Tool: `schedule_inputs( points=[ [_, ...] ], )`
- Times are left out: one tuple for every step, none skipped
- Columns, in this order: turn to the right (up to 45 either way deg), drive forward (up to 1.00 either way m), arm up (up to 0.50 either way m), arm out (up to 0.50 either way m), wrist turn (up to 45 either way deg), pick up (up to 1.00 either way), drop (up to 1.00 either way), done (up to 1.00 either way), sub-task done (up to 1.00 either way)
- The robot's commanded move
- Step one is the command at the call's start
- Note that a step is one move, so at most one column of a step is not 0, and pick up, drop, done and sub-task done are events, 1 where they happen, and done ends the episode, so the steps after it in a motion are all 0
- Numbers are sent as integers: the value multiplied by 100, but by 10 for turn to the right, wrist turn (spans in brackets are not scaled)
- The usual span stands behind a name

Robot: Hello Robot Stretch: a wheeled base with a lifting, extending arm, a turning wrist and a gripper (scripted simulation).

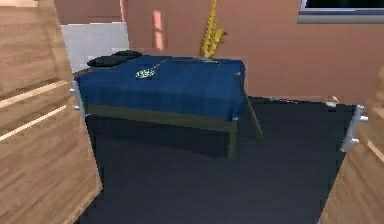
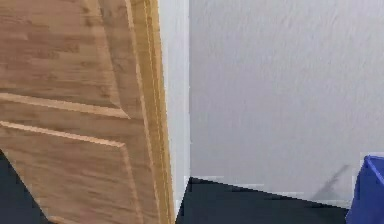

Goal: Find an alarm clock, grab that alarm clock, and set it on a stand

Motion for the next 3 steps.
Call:
schedule_inputs(
  points=[
    [60,0,0,0,0,0,0,0,0],
    [0,100,0,0,0,0,0,0,0],
    [0,20,0,0,0,0,0,0,0]
  ],
)
